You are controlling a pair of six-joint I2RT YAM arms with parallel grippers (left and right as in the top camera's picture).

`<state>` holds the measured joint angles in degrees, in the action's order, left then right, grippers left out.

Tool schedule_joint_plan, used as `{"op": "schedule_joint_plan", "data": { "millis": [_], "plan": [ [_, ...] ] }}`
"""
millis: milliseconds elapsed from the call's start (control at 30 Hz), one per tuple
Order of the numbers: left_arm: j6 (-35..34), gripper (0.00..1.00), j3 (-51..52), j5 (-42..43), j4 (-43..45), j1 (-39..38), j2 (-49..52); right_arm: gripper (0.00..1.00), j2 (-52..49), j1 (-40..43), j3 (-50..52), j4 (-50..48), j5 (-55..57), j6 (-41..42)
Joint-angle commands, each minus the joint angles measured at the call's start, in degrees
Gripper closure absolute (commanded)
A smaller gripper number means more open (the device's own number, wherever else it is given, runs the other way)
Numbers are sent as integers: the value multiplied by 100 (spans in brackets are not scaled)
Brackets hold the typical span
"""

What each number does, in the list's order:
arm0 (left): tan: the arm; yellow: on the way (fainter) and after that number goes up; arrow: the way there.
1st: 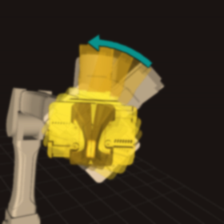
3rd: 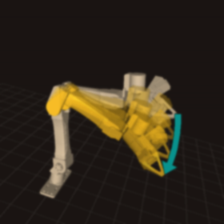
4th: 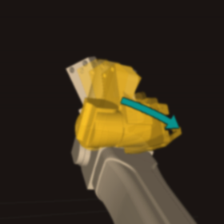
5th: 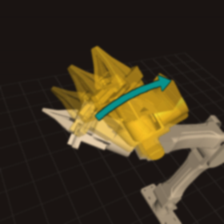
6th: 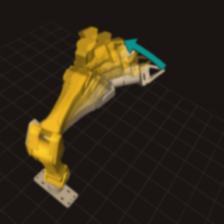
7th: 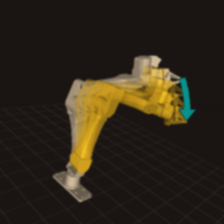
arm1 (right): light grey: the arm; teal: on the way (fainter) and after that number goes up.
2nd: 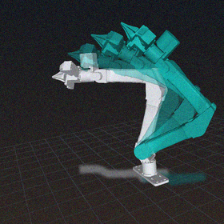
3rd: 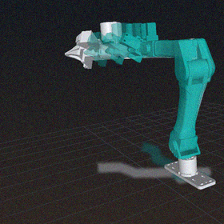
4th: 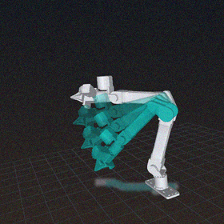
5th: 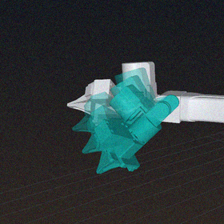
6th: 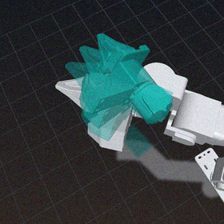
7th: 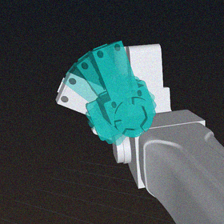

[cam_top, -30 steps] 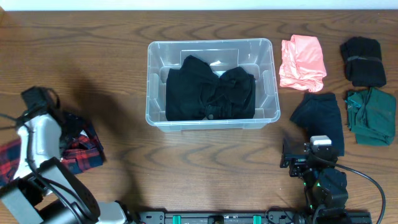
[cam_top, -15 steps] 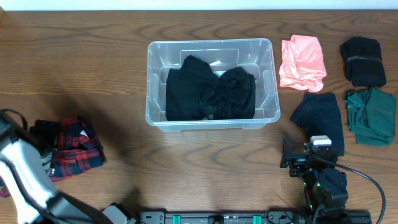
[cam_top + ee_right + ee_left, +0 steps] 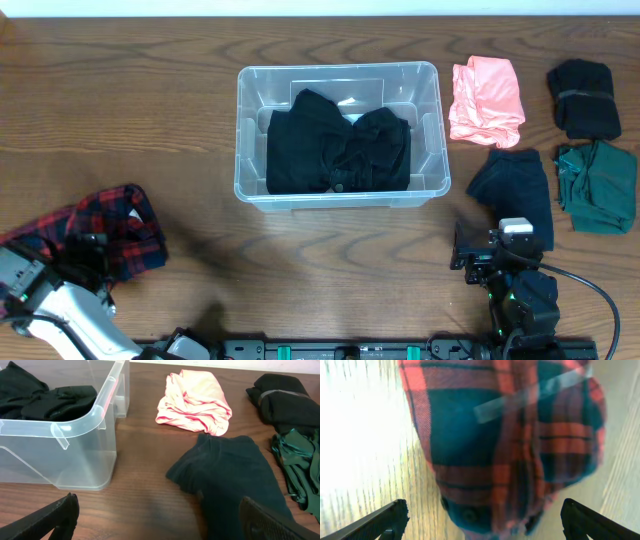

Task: Pack container
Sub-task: 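Grasp the red-and-black plaid shirt with the left gripper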

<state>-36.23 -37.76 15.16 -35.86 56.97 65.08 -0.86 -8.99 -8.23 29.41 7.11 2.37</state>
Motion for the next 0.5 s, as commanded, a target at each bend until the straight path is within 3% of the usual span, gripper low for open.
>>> {"op": "schedule_joint_plan", "data": {
  "millis": [0, 467],
  "plan": [
    [-98, 2, 289, 136, 343, 61, -74, 1, 11, 46, 11, 13, 15, 15],
    [-264, 2, 1928, 284, 2691, 61, -74, 1, 11, 46, 11, 13, 15, 17]
  ]
}}
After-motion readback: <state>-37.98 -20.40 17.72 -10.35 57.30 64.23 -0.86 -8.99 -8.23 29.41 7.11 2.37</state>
